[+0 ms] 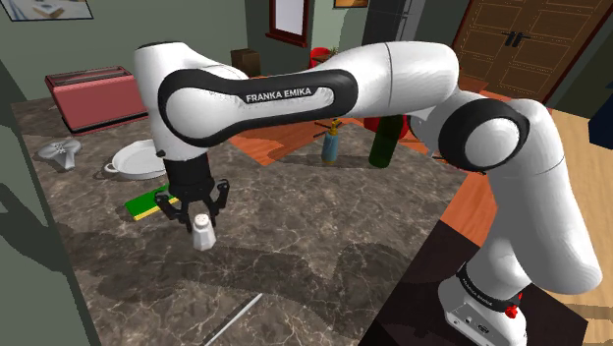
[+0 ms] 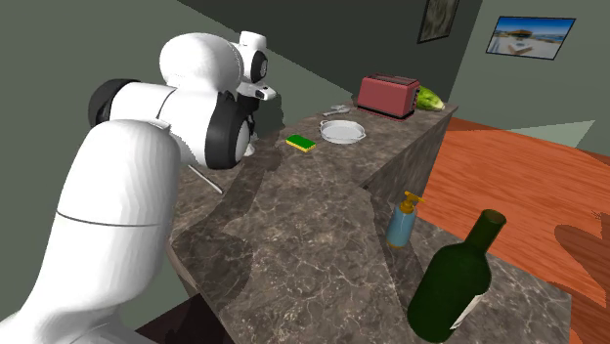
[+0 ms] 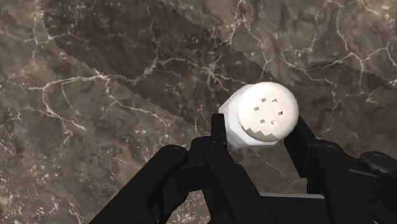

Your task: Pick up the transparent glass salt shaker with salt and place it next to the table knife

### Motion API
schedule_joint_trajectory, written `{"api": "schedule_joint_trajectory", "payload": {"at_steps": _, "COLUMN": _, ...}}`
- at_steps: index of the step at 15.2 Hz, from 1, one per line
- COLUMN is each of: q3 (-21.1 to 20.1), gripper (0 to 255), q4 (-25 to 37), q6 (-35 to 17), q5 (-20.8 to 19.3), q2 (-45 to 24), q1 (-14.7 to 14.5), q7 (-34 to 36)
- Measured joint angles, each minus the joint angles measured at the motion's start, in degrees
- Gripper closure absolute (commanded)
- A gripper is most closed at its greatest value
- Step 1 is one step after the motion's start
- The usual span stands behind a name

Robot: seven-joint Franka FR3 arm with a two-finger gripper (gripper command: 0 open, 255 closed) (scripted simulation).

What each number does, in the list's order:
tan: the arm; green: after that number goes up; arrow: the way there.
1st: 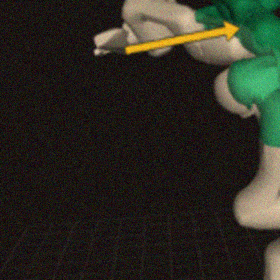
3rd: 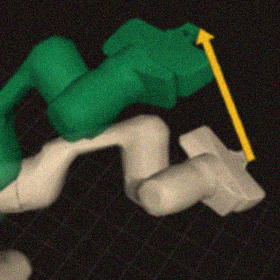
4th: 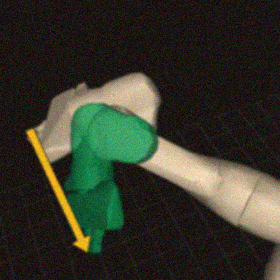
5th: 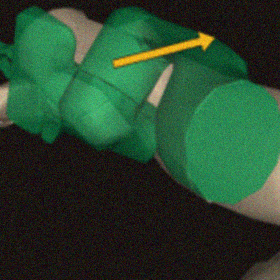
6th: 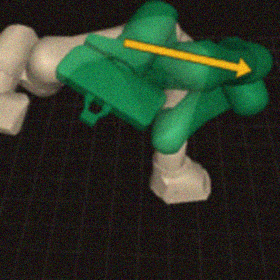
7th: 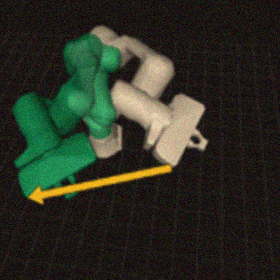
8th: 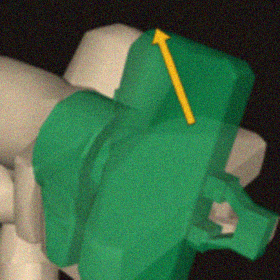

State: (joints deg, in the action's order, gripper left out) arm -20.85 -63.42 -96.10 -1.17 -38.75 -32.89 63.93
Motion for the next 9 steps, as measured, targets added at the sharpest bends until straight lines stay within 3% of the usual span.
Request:
{"api": "schedule_joint_trajectory", "payload": {"at_steps": 3, "q3": 0.2, "gripper": 255, "q4": 8.6, "q6": 2.3, "q5": -1.3, "q2": -6.0, "q1": -3.8, "q7": 2.4}}
{"api": "schedule_joint_trajectory", "payload": {"at_steps": 9, "q3": 0.4, "gripper": 255, "q4": 7.0, "q6": -1.0, "q5": -1.6, "q2": -7.5, "q1": -4.3, "q7": 2.6}}
